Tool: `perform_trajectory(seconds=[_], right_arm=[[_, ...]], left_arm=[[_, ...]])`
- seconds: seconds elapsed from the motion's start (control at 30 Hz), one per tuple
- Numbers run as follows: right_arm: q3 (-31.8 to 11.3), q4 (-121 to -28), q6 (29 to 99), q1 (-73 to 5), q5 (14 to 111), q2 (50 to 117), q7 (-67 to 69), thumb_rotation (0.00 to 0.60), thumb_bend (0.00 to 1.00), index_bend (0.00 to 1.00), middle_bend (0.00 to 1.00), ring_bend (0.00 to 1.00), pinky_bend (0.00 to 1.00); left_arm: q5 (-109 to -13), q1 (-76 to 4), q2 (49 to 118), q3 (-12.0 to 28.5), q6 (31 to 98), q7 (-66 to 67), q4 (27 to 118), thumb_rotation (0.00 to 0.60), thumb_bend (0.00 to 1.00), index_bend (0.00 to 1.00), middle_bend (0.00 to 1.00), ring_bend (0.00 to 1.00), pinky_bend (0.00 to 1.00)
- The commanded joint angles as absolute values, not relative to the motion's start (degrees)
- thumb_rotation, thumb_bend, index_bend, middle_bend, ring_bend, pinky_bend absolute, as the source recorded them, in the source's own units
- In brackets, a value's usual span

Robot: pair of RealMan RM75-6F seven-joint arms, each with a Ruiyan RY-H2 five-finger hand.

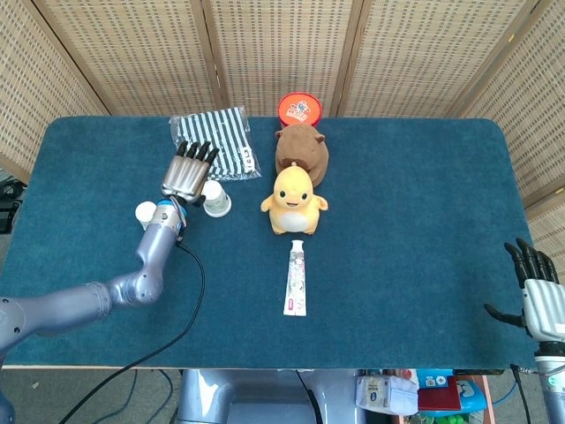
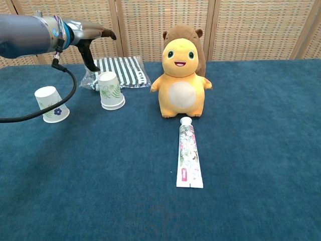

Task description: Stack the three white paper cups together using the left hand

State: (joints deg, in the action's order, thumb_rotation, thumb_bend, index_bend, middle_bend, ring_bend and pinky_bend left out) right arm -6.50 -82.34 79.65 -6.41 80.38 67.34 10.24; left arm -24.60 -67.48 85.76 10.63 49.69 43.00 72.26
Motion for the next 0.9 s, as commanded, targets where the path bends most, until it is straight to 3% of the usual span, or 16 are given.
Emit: perform_trajectory(seconds=[0.03,0.17,0.3,0.43,0.73,0.9], right_arm=[[-6.5,-82.3,79.6,-6.4,80.3,67.4,10.2,0.600,0.08,0.00,0.00,0.00,0.00],[-6.6,-82.1,79.5,-6.4,80.0,67.4,10.1,0.600,0.08,0.00,0.00,0.00,0.00],[-6.6,-82.2,79.4,-6.4,79.8,67.5,9.8,0.600,0.08,0.00,0.00,0.00,0.00],[-6.5,-82.6,79.6,-6.4,80.2,67.5,9.1,0.600,0.08,0.00,0.00,0.00,0.00],[-6.1,-83.2,79.4,-6.7,80.6,67.8,7.3,0.600,0.08,0.00,0.00,0.00,0.00],[-5.3,-84.5,79.9,-6.9,82.2,68.2,4.8,0.600,0.08,0.00,0.00,0.00,0.00]], left_arm=[[-31.0,-64.9,83.4,10.5,51.0,38.8,75.9,0.600,0.31,0.01,0.00,0.00,0.00],[-37.7,-61.8,78.6,9.5,52.5,35.1,82.4,0.600,0.31,0.03,0.00,0.00,0.00],[-45.3,-57.6,71.2,7.6,54.0,31.0,90.6,0.600,0.31,0.19,0.00,0.00,0.00],[-52.3,-52.5,64.4,4.5,55.6,27.0,96.5,0.600,0.31,0.23,0.00,0.00,0.00],[-58.0,-45.6,61.5,1.3,58.0,20.9,95.1,0.600,0.31,0.23,0.00,0.00,0.00],[-60.1,-42.2,63.0,0.3,57.6,16.0,89.6,0.600,0.31,0.24,0.00,0.00,0.00]])
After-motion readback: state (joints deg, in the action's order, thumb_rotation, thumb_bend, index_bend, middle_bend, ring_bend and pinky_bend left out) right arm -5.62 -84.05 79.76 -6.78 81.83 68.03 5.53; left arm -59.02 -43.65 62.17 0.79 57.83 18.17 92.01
